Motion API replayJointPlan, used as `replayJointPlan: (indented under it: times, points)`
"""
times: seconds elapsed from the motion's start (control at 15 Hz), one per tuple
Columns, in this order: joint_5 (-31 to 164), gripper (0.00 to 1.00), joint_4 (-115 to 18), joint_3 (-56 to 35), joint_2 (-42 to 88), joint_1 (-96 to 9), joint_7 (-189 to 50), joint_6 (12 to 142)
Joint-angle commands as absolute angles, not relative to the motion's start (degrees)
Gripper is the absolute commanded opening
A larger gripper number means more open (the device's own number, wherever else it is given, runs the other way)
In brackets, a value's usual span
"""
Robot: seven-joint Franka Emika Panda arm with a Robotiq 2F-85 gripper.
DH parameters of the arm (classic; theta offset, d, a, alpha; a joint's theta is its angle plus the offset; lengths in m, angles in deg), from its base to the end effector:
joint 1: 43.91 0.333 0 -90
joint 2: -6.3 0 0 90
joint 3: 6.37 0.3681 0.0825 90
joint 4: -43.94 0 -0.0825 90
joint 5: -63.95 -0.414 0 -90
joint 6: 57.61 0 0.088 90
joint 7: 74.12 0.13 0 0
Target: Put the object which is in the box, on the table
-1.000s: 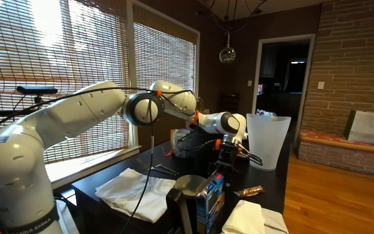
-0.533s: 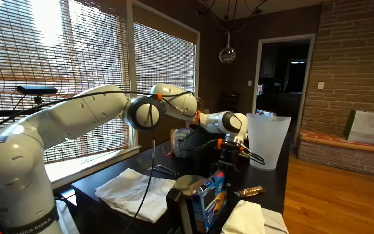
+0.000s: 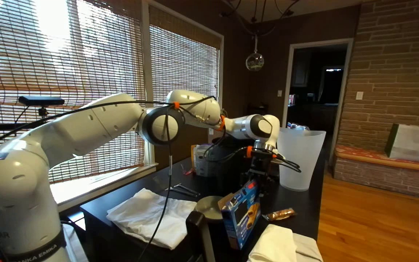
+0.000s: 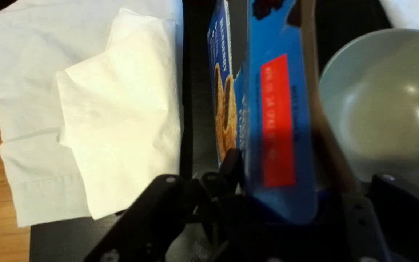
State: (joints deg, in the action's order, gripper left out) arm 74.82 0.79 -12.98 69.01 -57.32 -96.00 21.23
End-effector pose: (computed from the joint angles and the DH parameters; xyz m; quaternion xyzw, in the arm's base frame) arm 0.7628 -0.2631 0.2468 0.9615 0.0375 -0.2656 0.0602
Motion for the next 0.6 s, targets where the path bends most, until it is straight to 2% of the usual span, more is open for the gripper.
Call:
replayJointPlan:
  times: [0.0,0.53]
  points:
    - [70.9,0.09,-0.3,-10.1,63.7,-58.8,-98.6,22.1]
    - [62.0,0.09,-9.2,-4.0,48.5,-61.8,-107.8,31.5]
